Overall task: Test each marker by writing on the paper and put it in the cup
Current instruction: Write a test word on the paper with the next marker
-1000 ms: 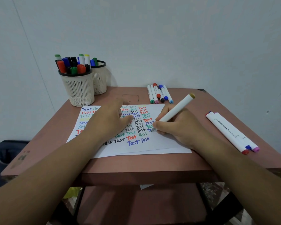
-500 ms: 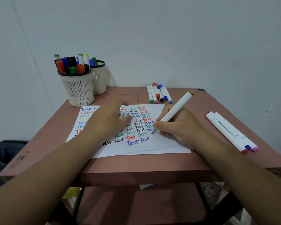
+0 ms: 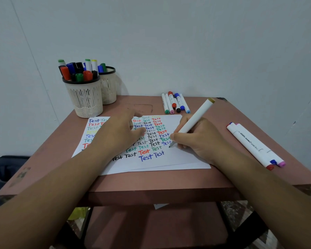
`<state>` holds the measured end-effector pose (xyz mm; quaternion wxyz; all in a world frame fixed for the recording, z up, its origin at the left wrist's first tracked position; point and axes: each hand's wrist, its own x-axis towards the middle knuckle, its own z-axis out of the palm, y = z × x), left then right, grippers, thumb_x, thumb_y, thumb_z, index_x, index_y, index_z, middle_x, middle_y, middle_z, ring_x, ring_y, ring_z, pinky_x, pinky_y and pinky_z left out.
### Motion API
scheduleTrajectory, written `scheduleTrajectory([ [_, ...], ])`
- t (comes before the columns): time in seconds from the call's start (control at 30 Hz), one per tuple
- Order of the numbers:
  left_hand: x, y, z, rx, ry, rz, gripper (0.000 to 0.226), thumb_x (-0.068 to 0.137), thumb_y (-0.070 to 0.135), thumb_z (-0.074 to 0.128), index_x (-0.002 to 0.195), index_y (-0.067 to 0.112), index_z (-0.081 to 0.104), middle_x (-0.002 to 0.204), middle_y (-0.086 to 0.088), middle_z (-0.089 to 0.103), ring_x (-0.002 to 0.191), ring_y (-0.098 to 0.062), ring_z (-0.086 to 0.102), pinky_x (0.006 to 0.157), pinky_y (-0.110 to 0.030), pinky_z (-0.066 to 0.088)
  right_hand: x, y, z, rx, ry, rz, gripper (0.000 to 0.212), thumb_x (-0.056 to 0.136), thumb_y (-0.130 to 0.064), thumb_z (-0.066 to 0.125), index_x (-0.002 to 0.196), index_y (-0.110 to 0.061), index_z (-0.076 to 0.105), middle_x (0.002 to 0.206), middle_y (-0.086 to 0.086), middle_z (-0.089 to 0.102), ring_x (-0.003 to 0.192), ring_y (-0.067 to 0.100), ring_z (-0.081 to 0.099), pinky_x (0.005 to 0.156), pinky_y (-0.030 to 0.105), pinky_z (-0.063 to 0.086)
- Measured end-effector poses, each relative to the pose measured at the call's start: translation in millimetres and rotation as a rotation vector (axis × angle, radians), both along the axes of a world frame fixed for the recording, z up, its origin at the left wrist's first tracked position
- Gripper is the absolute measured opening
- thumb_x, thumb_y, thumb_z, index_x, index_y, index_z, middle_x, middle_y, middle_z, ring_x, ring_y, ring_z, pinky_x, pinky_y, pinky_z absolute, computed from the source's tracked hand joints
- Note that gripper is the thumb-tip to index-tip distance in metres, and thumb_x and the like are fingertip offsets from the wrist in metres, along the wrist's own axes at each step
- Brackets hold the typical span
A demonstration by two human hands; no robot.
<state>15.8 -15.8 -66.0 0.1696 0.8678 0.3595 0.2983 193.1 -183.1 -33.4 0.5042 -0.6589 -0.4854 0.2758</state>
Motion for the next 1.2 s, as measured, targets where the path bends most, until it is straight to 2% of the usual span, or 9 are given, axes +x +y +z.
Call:
scheduleTrajectory([
  [0.1,0.0,0.6,-0.2,0.008,-0.001,0.002,0.042,0.086,0.047,0.072,0.124,0.040,0.054,0.077,0.009,0.056,0.074,-0.004,0.053,0.058,-0.028,0.033,1.3,1.3,-1.0,0.024,-0.018,-0.035,0.018,0.087,-0.002,0.078,0.078,-0.005,0.063,0.060,0.000,0.061,0.054,0.008,0.060,0.053,0.019,0.050],
  [0.27,0.3,0.5,-0.9,0.023,-0.003,-0.004,0.041,0.087,0.045,0.072,0.123,0.038,0.056,0.071,0.008,0.053,0.071,-0.005,0.052,0.057,-0.029,0.032,2.4,2.5,-3.6,0.018,-0.077,-0.038,0.018,0.087,-0.006,0.078,0.081,0.000,0.063,0.062,0.002,0.062,0.057,0.011,0.060,0.054,0.020,0.049],
  [0.43,0.0,0.5,-0.7,0.023,0.004,-0.013,0.041,0.087,0.045,0.072,0.124,0.038,0.055,0.071,0.009,0.053,0.069,-0.007,0.053,0.056,-0.029,0.031,3.0,2.7,-3.6,-0.011,-0.020,-0.017,0.019,0.087,-0.006,0.079,0.084,0.002,0.062,0.063,-0.001,0.062,0.059,0.009,0.063,0.058,0.022,0.052],
  [0.57,0.0,1.2,-1.4,0.028,0.006,-0.012,0.041,0.087,0.045,0.072,0.124,0.038,0.055,0.069,0.009,0.053,0.068,-0.007,0.052,0.056,-0.029,0.031,1.4,1.9,-1.6,-0.020,-0.032,-0.031,0.018,0.087,-0.004,0.077,0.079,-0.004,0.061,0.062,-0.002,0.060,0.057,0.004,0.061,0.055,0.019,0.051],
  [0.77,0.5,2.5,-2.0,0.034,0.016,-0.012,0.041,0.088,0.047,0.070,0.125,0.039,0.054,0.066,0.011,0.051,0.065,-0.005,0.050,0.055,-0.028,0.029,2.3,2.2,-2.3,-0.012,0.011,-0.030,0.017,0.086,-0.004,0.079,0.081,-0.001,0.063,0.064,0.003,0.062,0.061,0.012,0.063,0.062,0.025,0.055],
  [0.93,1.0,2.5,-2.0,0.034,-0.008,-0.017,0.038,0.089,0.043,0.071,0.122,0.037,0.056,0.062,0.009,0.050,0.063,-0.007,0.051,0.056,-0.029,0.030,1.7,0.9,-0.5,0.037,-0.005,-0.099,0.021,0.087,-0.002,0.077,0.076,-0.007,0.059,0.059,0.000,0.059,0.051,0.008,0.058,0.053,0.019,0.049],
  [1.2,0.5,-0.9,-0.6,0.027,-0.020,-0.014,0.035,0.090,0.041,0.070,0.121,0.036,0.056,0.062,0.009,0.048,0.063,-0.006,0.049,0.055,-0.030,0.029,2.4,2.6,-1.6,0.028,-0.007,-0.103,0.022,0.086,-0.004,0.078,0.077,-0.008,0.059,0.063,0.004,0.059,0.055,0.012,0.058,0.056,0.021,0.051],
])
